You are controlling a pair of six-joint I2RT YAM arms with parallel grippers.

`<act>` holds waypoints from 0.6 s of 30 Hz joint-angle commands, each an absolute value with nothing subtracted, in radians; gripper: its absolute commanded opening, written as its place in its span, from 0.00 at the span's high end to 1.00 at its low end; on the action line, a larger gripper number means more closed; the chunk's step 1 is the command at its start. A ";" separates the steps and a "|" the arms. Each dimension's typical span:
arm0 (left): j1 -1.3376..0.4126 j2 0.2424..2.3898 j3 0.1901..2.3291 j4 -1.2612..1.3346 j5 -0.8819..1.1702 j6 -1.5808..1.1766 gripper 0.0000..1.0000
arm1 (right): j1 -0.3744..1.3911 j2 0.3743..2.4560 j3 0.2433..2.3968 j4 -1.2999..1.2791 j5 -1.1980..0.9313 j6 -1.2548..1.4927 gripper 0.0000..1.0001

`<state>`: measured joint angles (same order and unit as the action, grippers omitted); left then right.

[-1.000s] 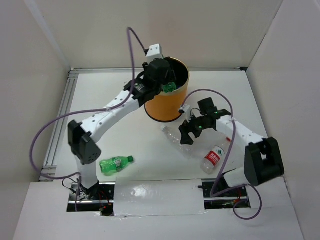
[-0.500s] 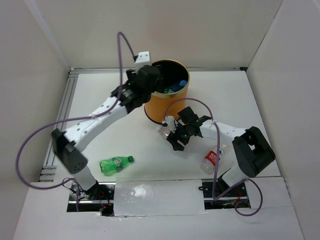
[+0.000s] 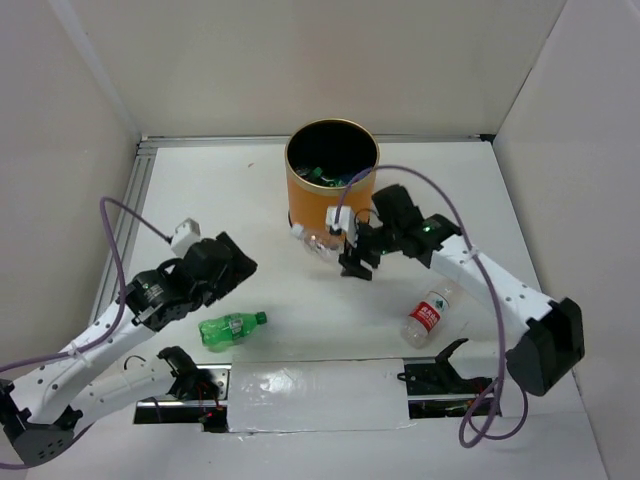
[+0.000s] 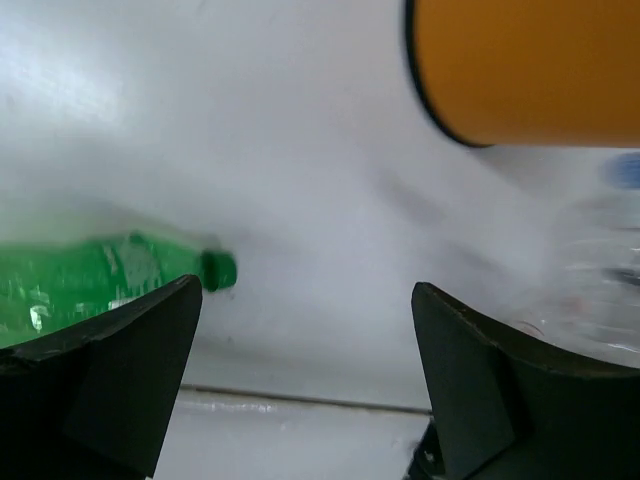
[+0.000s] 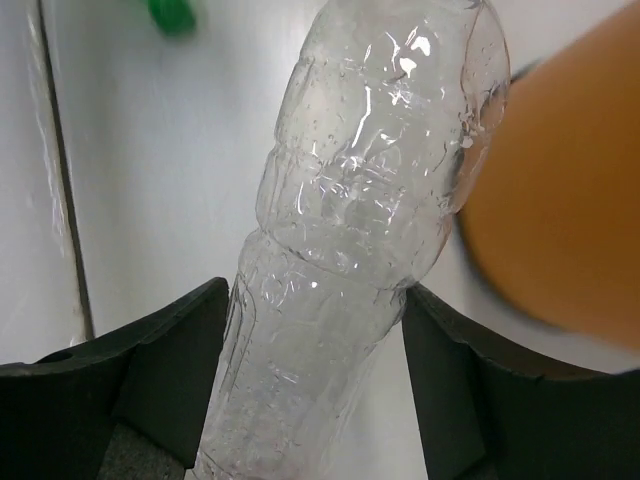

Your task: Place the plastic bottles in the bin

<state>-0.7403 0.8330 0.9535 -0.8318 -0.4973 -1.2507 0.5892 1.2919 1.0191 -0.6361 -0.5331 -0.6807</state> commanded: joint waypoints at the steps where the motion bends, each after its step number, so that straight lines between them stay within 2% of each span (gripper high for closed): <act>1: -0.741 0.784 0.830 -0.969 -0.310 -1.675 0.01 | 0.581 1.209 1.233 -0.653 -0.693 -0.717 1.00; 6: -0.741 0.761 0.709 -0.937 -0.177 -1.887 0.01 | 0.571 1.268 1.437 -0.468 -0.672 -0.592 1.00; 11: -0.741 0.819 0.673 -0.862 -0.209 -1.925 0.01 | 0.528 1.392 1.489 -0.154 -0.482 -0.557 1.00; 15: -0.712 0.902 0.673 -0.839 -0.233 -1.925 0.01 | 0.465 1.543 1.549 -0.048 -0.393 -0.535 1.00; 17: -0.700 0.943 0.641 -0.818 -0.233 -1.913 0.01 | 0.437 1.625 1.604 -0.060 -0.380 -0.535 0.90; 18: -0.686 0.954 0.631 -0.818 -0.233 -1.913 0.01 | 0.427 1.650 1.629 -0.081 -0.380 -0.544 0.78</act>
